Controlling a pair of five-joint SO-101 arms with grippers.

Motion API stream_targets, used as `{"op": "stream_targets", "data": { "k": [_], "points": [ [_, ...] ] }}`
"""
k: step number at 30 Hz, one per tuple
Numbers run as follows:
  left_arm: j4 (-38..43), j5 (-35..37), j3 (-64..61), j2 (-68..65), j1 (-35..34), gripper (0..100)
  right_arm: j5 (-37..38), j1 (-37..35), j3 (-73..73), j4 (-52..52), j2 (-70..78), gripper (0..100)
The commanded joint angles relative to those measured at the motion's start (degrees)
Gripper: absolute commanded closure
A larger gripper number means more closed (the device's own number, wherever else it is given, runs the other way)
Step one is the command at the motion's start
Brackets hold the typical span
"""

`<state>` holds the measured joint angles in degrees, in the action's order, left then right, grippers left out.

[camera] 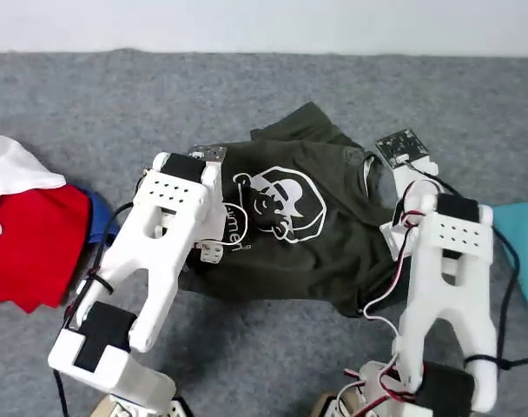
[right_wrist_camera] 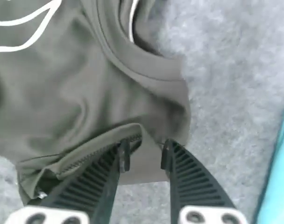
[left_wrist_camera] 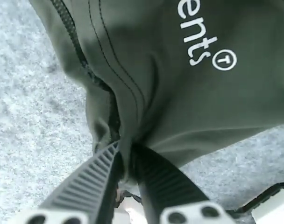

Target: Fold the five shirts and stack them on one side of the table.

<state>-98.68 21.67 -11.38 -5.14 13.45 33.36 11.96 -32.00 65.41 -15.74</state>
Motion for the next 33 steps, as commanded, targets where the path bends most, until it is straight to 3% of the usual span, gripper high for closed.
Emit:
{"op": "stream_targets", "data": {
  "k": [1, 33],
  "points": [
    [-1.9, 0.2, -0.1, 2.0, -0.6, 99, -1.2, -0.2, 2.8, 0.7, 1.2, 86.8],
    [-1.9, 0.2, -0.1, 2.0, -0.6, 99, -0.8, 3.5, 3.3, -2.1, 13.2, 88.4]
  ]
}}
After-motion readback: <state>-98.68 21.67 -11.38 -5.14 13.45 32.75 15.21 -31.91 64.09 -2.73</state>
